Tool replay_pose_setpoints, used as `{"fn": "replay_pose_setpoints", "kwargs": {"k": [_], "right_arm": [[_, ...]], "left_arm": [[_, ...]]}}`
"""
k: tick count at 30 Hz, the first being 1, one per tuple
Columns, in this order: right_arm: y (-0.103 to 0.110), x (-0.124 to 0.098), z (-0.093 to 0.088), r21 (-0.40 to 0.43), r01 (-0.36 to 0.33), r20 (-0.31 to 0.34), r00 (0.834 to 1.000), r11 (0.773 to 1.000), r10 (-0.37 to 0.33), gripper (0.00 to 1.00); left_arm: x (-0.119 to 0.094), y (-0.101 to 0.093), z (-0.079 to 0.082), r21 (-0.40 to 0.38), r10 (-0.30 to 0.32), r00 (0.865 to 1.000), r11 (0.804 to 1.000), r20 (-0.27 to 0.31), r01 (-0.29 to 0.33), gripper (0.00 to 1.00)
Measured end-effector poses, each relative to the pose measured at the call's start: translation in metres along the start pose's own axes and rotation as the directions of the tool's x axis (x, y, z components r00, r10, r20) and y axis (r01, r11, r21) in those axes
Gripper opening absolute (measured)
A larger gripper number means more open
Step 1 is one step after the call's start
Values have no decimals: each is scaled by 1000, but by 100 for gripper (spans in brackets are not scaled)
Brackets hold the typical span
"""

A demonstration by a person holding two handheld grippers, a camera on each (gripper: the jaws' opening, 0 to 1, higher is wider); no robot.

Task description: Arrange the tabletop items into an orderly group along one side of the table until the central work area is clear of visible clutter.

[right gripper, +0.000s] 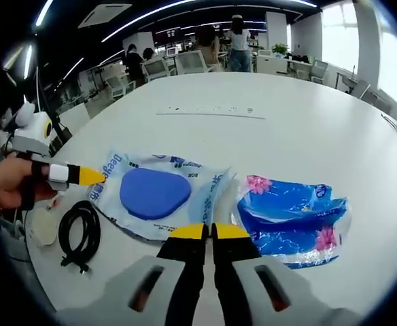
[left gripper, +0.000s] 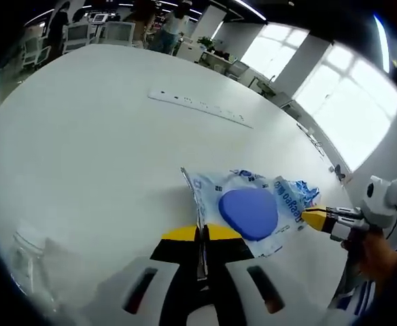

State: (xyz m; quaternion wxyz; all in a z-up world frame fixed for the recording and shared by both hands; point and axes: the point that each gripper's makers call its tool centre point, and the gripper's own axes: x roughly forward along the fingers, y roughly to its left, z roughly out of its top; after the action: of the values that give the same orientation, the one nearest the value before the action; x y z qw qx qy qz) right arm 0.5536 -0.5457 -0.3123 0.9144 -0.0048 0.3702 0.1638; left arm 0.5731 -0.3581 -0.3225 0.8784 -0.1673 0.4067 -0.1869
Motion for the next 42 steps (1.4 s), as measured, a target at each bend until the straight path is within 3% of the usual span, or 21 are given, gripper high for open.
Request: {"fn": "replay_pose_setpoints", "kwargs": {"k": [21,42], "right_arm": [[3,-8,5,2,2,17,1000,1000,-2,7],[8,-24,16,-13,13,49,999,1000,-12,15]], "left_arm": [[-6,-3,3,16,0,1000,1000,23,-1,20],[-22,-8,14,60,-11,999,998,49,8,29]]}}
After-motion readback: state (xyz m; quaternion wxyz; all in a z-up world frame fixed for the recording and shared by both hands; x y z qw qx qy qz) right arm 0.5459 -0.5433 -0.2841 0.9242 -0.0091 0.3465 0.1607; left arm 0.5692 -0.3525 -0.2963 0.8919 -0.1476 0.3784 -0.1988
